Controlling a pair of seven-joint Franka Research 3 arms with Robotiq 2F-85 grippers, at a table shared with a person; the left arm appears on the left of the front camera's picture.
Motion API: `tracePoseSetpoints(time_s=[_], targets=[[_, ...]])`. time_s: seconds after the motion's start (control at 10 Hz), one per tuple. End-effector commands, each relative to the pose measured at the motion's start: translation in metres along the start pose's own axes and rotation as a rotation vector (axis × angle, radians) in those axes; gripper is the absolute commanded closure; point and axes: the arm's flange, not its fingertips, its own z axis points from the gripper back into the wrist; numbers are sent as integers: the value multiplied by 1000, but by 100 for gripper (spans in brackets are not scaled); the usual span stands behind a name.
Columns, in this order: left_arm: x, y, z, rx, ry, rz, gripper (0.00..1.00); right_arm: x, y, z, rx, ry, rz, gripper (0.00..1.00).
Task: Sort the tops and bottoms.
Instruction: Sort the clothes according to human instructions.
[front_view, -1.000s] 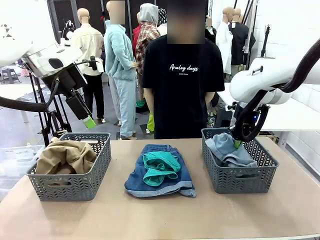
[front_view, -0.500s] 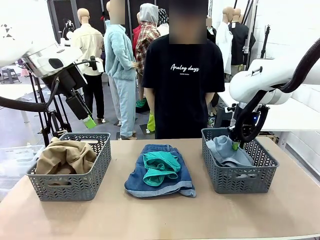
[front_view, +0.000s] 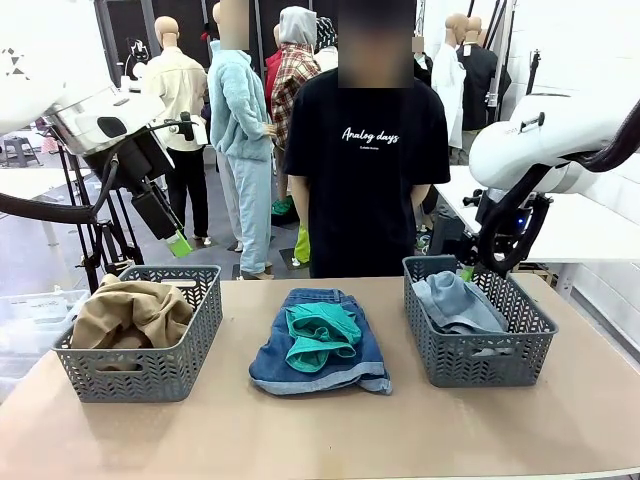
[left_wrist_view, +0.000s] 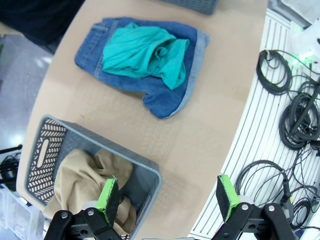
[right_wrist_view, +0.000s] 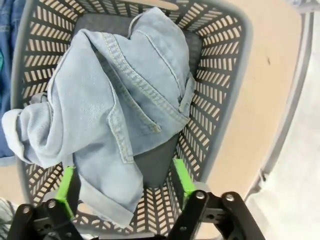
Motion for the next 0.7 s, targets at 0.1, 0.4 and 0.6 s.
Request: tracePoseSetpoints(time_s=[0.1,0.4,0.6], targets=[[0,0,2,1,13,-2,0,1,0,0,-2,-8,24,0],[0,0,2,1,13,-2,0,1,0,0,-2,-8,24,0],[0,0,2,1,13,-2,0,1,0,0,-2,-8,24,0]])
